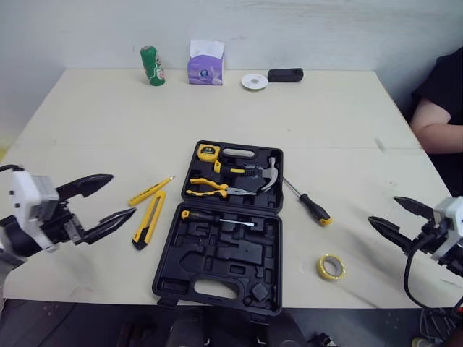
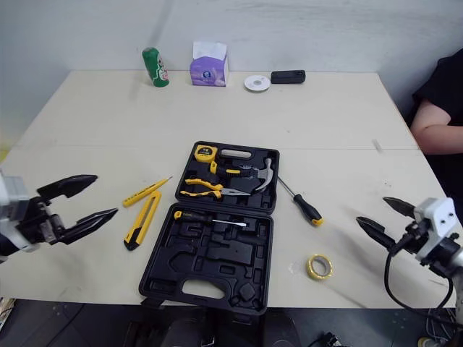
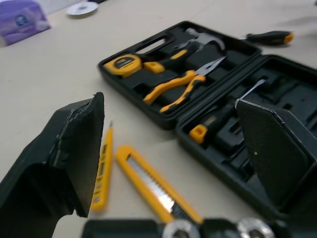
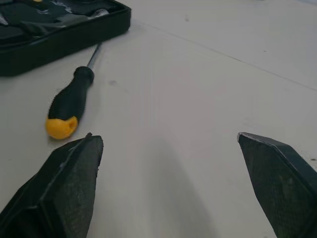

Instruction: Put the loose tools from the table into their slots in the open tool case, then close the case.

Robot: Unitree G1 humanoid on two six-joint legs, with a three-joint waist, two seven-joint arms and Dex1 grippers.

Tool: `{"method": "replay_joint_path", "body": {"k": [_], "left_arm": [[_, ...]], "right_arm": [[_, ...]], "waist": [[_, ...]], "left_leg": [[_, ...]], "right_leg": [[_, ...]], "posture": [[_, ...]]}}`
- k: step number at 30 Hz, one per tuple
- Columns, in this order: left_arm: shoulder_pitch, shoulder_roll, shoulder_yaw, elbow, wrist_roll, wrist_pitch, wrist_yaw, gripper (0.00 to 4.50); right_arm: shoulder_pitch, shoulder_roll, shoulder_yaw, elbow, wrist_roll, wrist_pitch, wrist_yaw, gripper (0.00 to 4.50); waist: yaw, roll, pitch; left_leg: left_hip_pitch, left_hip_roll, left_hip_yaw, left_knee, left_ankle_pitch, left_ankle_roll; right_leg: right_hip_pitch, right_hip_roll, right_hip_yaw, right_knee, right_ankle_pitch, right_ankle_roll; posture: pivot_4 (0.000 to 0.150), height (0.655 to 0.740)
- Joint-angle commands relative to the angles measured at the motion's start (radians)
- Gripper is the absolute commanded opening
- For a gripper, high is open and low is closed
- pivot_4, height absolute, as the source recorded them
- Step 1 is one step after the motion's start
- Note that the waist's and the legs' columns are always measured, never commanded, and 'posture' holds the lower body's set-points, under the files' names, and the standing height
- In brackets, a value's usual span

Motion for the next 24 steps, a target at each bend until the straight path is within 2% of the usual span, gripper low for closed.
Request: {"method": "replay_joint_path", "body": {"k": [1, 5, 11, 14, 17, 19, 24], "left_arm": [[-0.056, -0.014, -0.069, -0.118, -0.124, 0.069, 0.021, 4.46], [-0.085, 0.003, -0.146, -0.167, -0.118, 0.088, -0.004, 4.46], [-0.18, -0.008, -0.241, -0.201, -0.126, 0.101, 0.012, 4.46], [-0.18, -0.02, -0.268, -0.223, -0.116, 0.103, 0.024, 4.46], [-0.174, -0.024, -0.278, -0.236, -0.109, 0.103, 0.04, 4.46], [-0.171, -0.025, -0.28, -0.245, -0.107, 0.103, 0.051, 4.46], [-0.167, -0.027, -0.285, -0.259, -0.111, 0.107, 0.064, 4.46]], "right_arm": [[-0.039, -0.127, 0.095, -0.247, 0.041, 0.359, -0.092, 4.5], [-0.125, -0.143, 0.121, -0.355, 0.146, 0.582, -0.155, 4.5], [-0.237, -0.175, 0.225, -0.436, 0.139, 0.743, -0.193, 4.5], [-0.287, -0.171, 0.333, -0.453, 0.046, 0.748, -0.239, 4.5], [-0.328, -0.132, 0.386, -0.446, -0.018, 0.741, -0.297, 4.5], [-0.355, -0.094, 0.393, -0.433, -0.036, 0.778, -0.349, 4.5], [-0.385, -0.071, 0.428, -0.43, -0.024, 0.829, -0.332, 4.5]], "waist": [[0.002, 0.001, 0.001], [0.008, 0.0, 0.0], [0.012, 0.0, 0.0], [0.01, 0.0, 0.0], [0.008, 0.0, 0.001], [0.008, -0.001, 0.001], [0.011, -0.001, 0.001]], "left_leg": [[0.0, 0.0, 0.0, 0.0, 0.0, 0.0], [-0.001, 0.0, 0.0, 0.0, 0.0, -0.001], [-0.008, 0.0, 0.001, 0.002, 0.002, -0.002], [-0.016, 0.0, 0.002, 0.004, 0.004, -0.004], [-0.016, 0.0, 0.003, 0.005, 0.005, -0.004], [-0.016, 0.0, 0.003, 0.005, 0.005, -0.004], [-0.016, 0.0, 0.002, 0.006, 0.006, -0.004]], "right_leg": [[0.0, 0.0, 0.001, 0.0, 0.0, 0.0], [-0.001, 0.0, 0.002, 0.0, 0.0, 0.0], [-0.008, 0.001, 0.001, 0.0, 0.0, 0.0], [-0.015, 0.002, 0.002, 0.0, 0.001, 0.002], [-0.015, 0.003, 0.002, 0.0, 0.001, 0.002], [-0.015, 0.004, 0.002, 0.0, 0.002, 0.003], [-0.015, 0.004, 0.003, 0.001, 0.002, 0.003]], "posture": [[0.15, 0.74], [0.15, 0.74], [0.15, 0.74], [0.15, 0.74], [0.15, 0.74], [0.15, 0.74], [0.15, 0.74]]}}
